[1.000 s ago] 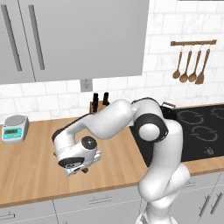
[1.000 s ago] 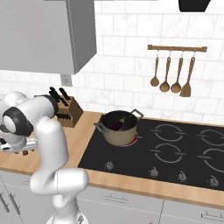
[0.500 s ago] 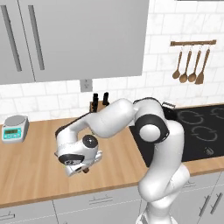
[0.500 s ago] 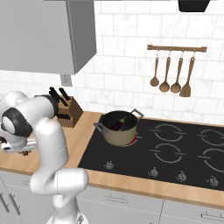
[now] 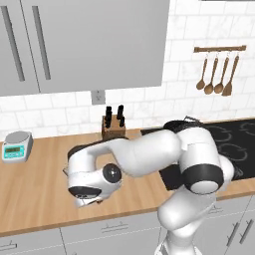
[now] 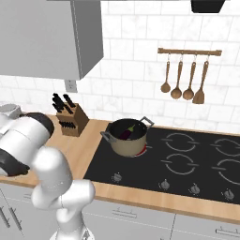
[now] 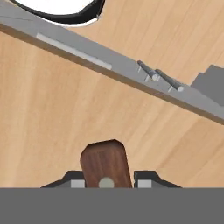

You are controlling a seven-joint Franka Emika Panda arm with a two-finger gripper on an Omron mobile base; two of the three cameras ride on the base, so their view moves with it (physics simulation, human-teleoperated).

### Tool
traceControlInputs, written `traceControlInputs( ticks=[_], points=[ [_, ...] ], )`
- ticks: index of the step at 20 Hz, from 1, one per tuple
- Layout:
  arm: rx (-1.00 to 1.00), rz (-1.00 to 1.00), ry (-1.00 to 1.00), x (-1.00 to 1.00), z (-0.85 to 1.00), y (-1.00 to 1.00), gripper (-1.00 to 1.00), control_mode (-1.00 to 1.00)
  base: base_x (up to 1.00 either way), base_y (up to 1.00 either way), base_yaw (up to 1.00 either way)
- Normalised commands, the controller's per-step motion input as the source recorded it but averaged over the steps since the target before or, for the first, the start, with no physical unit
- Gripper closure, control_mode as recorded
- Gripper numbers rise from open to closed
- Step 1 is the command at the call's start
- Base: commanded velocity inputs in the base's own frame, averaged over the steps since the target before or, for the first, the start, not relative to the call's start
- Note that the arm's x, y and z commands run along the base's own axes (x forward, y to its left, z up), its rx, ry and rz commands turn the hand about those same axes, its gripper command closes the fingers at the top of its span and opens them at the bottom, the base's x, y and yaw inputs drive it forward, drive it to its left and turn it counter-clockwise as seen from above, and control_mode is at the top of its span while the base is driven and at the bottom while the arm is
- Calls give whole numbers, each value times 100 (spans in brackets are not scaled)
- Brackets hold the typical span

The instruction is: Put the mushroom and eggplant in the pot. Retrieve the spatula and lightly stir the vegetables in the pot.

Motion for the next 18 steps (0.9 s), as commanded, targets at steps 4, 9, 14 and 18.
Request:
traceControlInputs(
  ticks=[4,9,14,18],
  points=[
    [3,-2,-19,1,100,-46,100,-100,0,0,0],
    [1,-2,-7,20,100,-56,100,-100,0,0,0],
    [-3,-1,0,16,100,-56,100,-100,0,0,0],
    [-20,0,0,4,100,-43,100,-100,0,0,0]
  ],
)
